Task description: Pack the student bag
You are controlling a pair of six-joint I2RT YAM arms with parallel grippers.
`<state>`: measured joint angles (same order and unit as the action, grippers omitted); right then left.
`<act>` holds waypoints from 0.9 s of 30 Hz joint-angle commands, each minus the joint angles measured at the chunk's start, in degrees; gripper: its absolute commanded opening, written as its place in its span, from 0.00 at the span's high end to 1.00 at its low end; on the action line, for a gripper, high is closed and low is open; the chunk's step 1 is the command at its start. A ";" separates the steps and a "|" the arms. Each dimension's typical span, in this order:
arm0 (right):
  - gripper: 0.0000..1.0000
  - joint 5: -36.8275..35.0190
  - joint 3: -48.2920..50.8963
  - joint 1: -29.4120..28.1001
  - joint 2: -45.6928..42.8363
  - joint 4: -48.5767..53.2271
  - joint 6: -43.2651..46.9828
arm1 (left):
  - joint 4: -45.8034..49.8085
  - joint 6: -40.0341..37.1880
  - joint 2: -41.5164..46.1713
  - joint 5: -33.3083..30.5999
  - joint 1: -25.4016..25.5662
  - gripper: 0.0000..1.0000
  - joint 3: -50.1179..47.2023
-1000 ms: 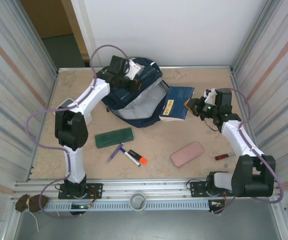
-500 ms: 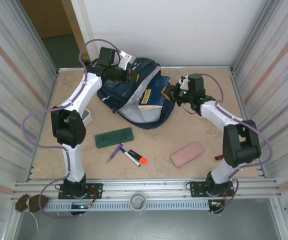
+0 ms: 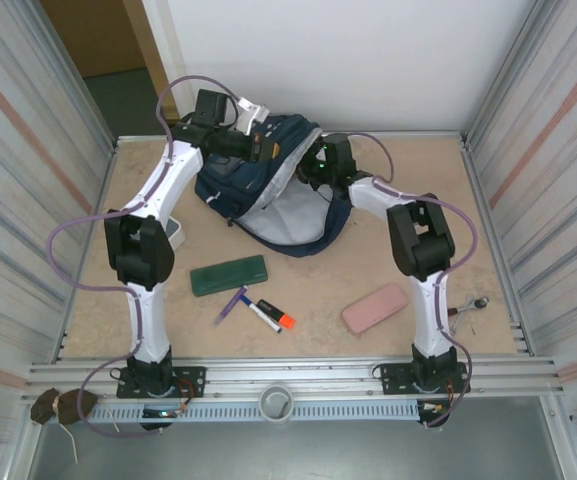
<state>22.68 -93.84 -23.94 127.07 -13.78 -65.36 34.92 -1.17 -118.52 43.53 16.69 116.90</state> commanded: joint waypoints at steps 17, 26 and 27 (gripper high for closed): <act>0.47 -0.45 24.25 6.16 -31.13 19.10 29.68 | -6.96 3.43 -3.50 -1.61 1.06 1.00 -0.66; 0.29 -7.80 36.05 8.57 -30.73 15.65 24.69 | -8.80 5.74 -5.14 -4.00 4.71 1.00 -1.57; 0.25 -5.99 34.93 7.93 -28.41 13.83 24.06 | -8.73 5.82 -5.06 -4.15 4.83 1.00 -1.54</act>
<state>15.00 -59.09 -14.46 92.95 3.99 -38.87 30.48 3.27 -124.25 39.16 21.67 115.26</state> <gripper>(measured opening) 0.723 0.089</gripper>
